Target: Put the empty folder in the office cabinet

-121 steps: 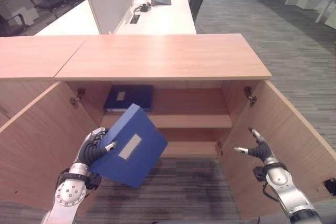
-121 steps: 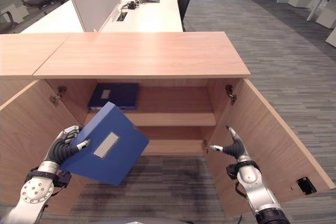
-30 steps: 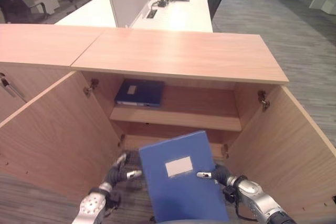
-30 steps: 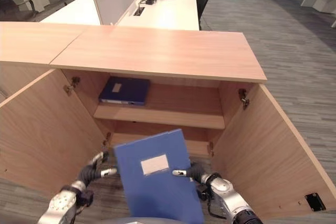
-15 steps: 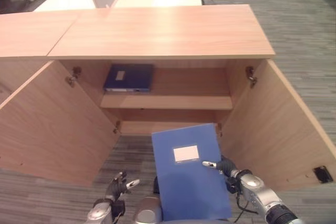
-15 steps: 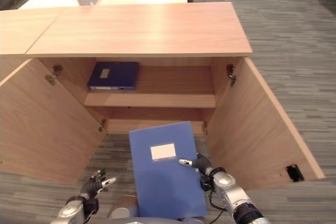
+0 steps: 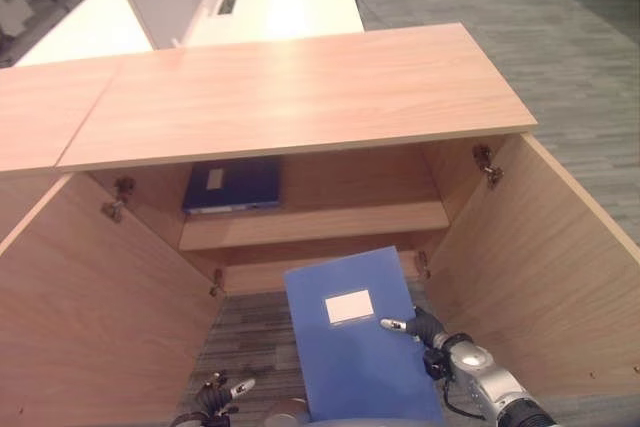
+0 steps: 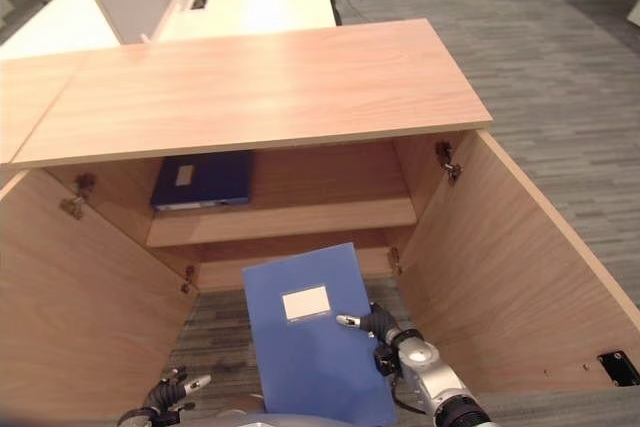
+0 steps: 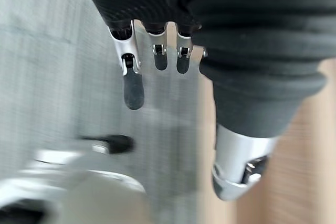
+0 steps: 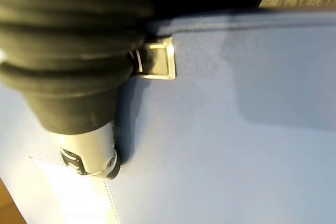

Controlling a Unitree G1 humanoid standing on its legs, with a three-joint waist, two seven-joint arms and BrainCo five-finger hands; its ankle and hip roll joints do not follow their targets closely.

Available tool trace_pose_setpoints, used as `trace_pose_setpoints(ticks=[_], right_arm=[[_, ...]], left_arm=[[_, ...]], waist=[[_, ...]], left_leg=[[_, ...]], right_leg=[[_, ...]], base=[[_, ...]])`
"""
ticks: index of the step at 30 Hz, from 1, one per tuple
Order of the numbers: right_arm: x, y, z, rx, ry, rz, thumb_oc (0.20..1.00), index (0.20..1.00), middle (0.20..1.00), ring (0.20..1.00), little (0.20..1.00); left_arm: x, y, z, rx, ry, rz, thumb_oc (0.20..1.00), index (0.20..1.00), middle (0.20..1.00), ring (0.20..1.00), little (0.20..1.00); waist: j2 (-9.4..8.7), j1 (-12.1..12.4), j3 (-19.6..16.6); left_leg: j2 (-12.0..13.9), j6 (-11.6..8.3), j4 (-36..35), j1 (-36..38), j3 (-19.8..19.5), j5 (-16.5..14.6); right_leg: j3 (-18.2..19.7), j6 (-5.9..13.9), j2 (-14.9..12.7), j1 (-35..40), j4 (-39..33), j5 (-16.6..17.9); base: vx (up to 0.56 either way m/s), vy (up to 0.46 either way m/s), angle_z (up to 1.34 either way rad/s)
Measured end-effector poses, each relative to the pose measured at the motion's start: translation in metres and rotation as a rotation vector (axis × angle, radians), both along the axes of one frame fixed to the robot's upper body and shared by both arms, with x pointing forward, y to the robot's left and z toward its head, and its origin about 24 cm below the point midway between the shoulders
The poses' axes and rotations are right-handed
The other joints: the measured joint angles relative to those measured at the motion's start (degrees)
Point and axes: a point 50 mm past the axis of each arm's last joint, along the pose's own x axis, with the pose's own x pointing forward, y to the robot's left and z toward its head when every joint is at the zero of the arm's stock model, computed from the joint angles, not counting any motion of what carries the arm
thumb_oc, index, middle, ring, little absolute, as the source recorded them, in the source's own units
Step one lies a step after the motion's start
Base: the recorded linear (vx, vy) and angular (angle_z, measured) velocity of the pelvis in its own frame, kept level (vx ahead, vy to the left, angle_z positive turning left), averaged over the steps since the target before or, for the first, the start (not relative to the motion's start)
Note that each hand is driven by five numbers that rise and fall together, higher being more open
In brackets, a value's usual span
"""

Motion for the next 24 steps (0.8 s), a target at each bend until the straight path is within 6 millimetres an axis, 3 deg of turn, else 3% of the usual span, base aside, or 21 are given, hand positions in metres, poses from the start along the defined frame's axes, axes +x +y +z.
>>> trace_pose_setpoints(ticks=[1, 3, 4, 5, 7, 8, 10, 12, 14, 16, 17, 20, 21, 23, 24], right_arm=[[0.000, 0.001, -0.002, 0.000, 0.008, -0.001, 0.200, 0.200, 0.200, 0.200, 0.200], [-0.003, 0.001, -0.006, -0.004, 0.031, -0.004, 0.200, 0.200, 0.200, 0.200, 0.200], [-0.003, 0.002, -0.008, -0.005, 0.037, -0.002, 0.200, 0.200, 0.200, 0.200, 0.200], [0.002, 0.003, -0.005, -0.007, 0.023, -0.003, 0.200, 0.200, 0.200, 0.200, 0.200], [0.003, 0.002, -0.005, -0.008, 0.016, -0.002, 0.200, 0.200, 0.200, 0.200, 0.200], [0.002, 0.003, -0.006, -0.004, 0.019, -0.004, 0.200, 0.200, 0.200, 0.200, 0.200], [0.003, 0.004, -0.005, 0.002, 0.013, -0.001, 0.200, 0.200, 0.200, 0.200, 0.200], [0.005, 0.003, -0.003, 0.010, -0.006, 0.003, 0.200, 0.200, 0.200, 0.200, 0.200], [0.007, 0.004, -0.001, 0.016, -0.019, 0.005, 0.200, 0.200, 0.200, 0.200, 0.200], [0.020, 0.010, 0.010, 0.025, -0.077, 0.028, 0.200, 0.200, 0.200, 0.200, 0.200], [0.026, 0.014, 0.016, 0.037, -0.106, 0.039, 0.200, 0.200, 0.200, 0.200, 0.200], [0.030, 0.020, 0.020, 0.084, -0.120, 0.025, 0.200, 0.200, 0.200, 0.200, 0.200], [0.029, 0.020, 0.019, 0.092, -0.117, 0.018, 0.200, 0.200, 0.200, 0.200, 0.200], [0.026, 0.016, 0.015, 0.094, -0.098, -0.013, 0.200, 0.200, 0.200, 0.200, 0.200], [0.026, 0.013, 0.014, 0.085, -0.093, -0.022, 0.200, 0.200, 0.200, 0.200, 0.200]], left_arm=[[-0.002, -0.002, -0.007, 0.017, 0.065, -0.021, 1.000, 1.000, 1.000, 1.000, 1.000], [-0.011, -0.005, -0.012, 0.023, 0.145, -0.033, 1.000, 1.000, 1.000, 1.000, 1.000], [-0.021, -0.008, -0.015, 0.027, 0.198, -0.057, 1.000, 1.000, 1.000, 1.000, 1.000], [-0.034, -0.011, -0.018, 0.023, 0.254, -0.080, 1.000, 1.000, 1.000, 1.000, 1.000], [-0.056, -0.011, -0.020, 0.024, 0.337, -0.105, 1.000, 1.000, 1.000, 1.000, 1.000], [-0.064, -0.007, -0.019, 0.034, 0.358, -0.106, 1.000, 1.000, 1.000, 1.000, 1.000], [-0.078, -0.004, -0.019, 0.042, 0.391, -0.115, 1.000, 1.000, 1.000, 1.000, 1.000], [-0.085, -0.004, -0.019, 0.035, 0.411, -0.121, 1.000, 1.000, 1.000, 1.000, 1.000], [-0.080, -0.004, -0.019, 0.036, 0.400, -0.132, 1.000, 1.000, 1.000, 1.000, 1.000], [-0.066, -0.008, -0.019, 0.031, 0.373, -0.162, 1.000, 1.000, 1.000, 1.000, 1.000], [-0.063, -0.007, -0.019, 0.038, 0.371, -0.176, 1.000, 1.000, 1.000, 1.000, 1.000], [-0.040, -0.004, -0.017, 0.067, 0.315, -0.223, 1.000, 1.000, 1.000, 1.000, 1.000], [-0.038, 0.000, -0.016, 0.093, 0.317, -0.268, 1.000, 1.000, 1.000, 1.000, 1.000], [-0.034, -0.001, -0.015, 0.106, 0.299, -0.304, 1.000, 1.000, 1.000, 1.000, 1.000], [-0.030, -0.004, -0.015, 0.106, 0.278, -0.314, 1.000, 1.000, 1.000, 1.000, 1.000]], waist=[[0.19, 0.02, -0.18], [0.91, -0.39, -0.85], [1.62, -0.81, -1.28], [2.33, -1.18, -1.12], [2.56, -1.19, -1.34], [1.73, -1.18, -1.58], [1.72, -0.80, -1.30], [1.91, -1.39, -0.94], [1.91, -1.93, 0.43], [2.42, -4.09, 3.24], [1.80, -4.79, 4.31], [-1.45, -6.40, 5.71], [-1.88, -7.27, 5.51], [-2.24, -7.43, 5.12], [-1.39, -6.74, 4.85]], left_leg=[[-0.74, 0.76, -0.90, 1.28, -0.12, -0.56], [-0.86, 0.95, -1.92, 3.15, -0.19, -0.91], [-0.89, 1.10, -2.14, 4.13, -0.35, -1.22], [-0.55, 1.68, -2.19, 4.96, 0.17, -1.86], [-1.11, 2.11, -1.88, 6.86, 0.39, -3.28], [-1.93, 2.46, -1.76, 7.30, 0.65, -3.85], [-2.38, 2.81, -1.91, 7.64, 1.41, -4.29], [-2.30, 3.67, -1.91, 7.33, 0.16, -4.80], [-1.72, 3.71, -1.63, 7.35, -0.85, -4.01], [0.29, 3.82, -1.29, 7.46, -2.60, -4.30], [0.44, 3.54, -1.29, 7.63, -3.26, -4.09], [-1.48, 3.07, -2.21, 9.36, -6.27, -4.12], [-1.96, 2.62, -2.07, 9.38, -8.30, -4.41], [-2.02, 1.93, -2.78, 10.69, -10.60, -4.66], [-1.35, 1.17, -2.70, 10.93, -11.39, -4.98]], right_leg=[[-0.29, 1.00, -0.45, -0.16, 0.92, 0.91], [0.01, 1.17, -0.53, -0.39, 3.39, 0.68], [-0.43, 1.25, -0.55, -2.23, 8.39, -0.37], [-2.33, 0.87, -1.37, -5.57, 16.59, -2.14], [-4.67, -0.47, -3.14, -8.17, 24.10, -2.91], [-6.70, -1.73, -4.85, -8.87, 27.04, -4.00], [-11.32, -2.24, -7.65, -11.56, 32.68, -4.33], [-12.59, -1.94, -8.20, -12.83, 30.16, -4.59], [-12.52, -1.64, -6.06, -14.04, 26.94, -4.72], [-12.40, 0.61, 0.45, -16.55, 19.37, -3.07], [-12.09, 2.16, 2.06, -17.93, 16.41, -0.71], [-11.54, 2.31, 4.16, -19.63, 10.68, 4.72], [-10.15, 1.98, 4.21, -18.94, 8.79, 5.95], [-9.86, -0.76, 4.73, -17.34, 8.09, 8.66], [-9.89, -1.17, 5.59, -16.74, 7.08, 8.84]], base=[[0.14, 0.286, -0.19], [0.09, 0.263, -0.16], [0.10, 0.326, -0.29], [0.19, 0.408, -0.26], [0.17, 0.222, -0.21], [0.12, 0.132, -0.22], [0.07, 0.024, -0.14], [-0.04, -0.022, 0.09], [0.05, -0.062, 0.17], [0.12, -0.061, 0.35], [0.09, -0.038, 0.44], [0.11, -0.073, 0.66], [0.13, -0.065, 1.00], [0.14, -0.070, 0.87], [0.17, -0.076, 0.34]])
